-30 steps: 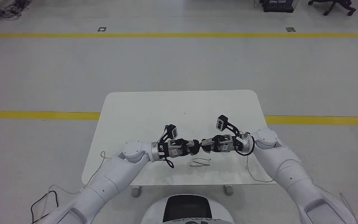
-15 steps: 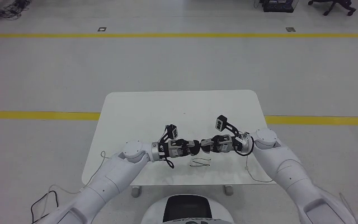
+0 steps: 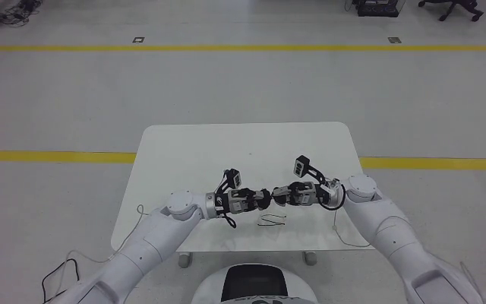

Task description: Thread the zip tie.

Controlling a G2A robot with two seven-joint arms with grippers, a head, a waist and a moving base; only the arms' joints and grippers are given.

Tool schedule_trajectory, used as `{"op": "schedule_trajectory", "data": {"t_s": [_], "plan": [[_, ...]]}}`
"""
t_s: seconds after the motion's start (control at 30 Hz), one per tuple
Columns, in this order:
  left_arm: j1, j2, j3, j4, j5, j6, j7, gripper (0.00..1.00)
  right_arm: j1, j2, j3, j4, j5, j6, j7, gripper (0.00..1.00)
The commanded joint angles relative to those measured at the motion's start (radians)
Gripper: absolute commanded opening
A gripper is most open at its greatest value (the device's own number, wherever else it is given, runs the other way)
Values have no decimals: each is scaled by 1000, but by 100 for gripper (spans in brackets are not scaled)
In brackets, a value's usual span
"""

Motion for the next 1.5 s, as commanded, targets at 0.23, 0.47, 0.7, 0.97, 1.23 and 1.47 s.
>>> {"op": "schedule_trajectory", "data": {"t_s": [0.23,0.47,0.7,0.97,1.23,1.47], "plan": [[11,7,-16,10,60,-79,36,0,-17,14,41,-12,-13,-10,-4,100],[15,10,-21,13,66,-116,13,0,-17,14,41,-12,-13,-10,-4,100],[23,18,-34,12,188,-161,93,0,-17,14,41,-12,-13,-10,-4,100],[87,34,-140,-49,315,-161,91,0,-17,14,41,-12,-13,-10,-4,100],[112,11,-186,-72,361,-161,93,0,-17,14,41,-12,-13,-10,-4,100],[111,9,-186,-72,362,-161,94,0,-17,14,41,-12,-13,-10,-4,100]]}}
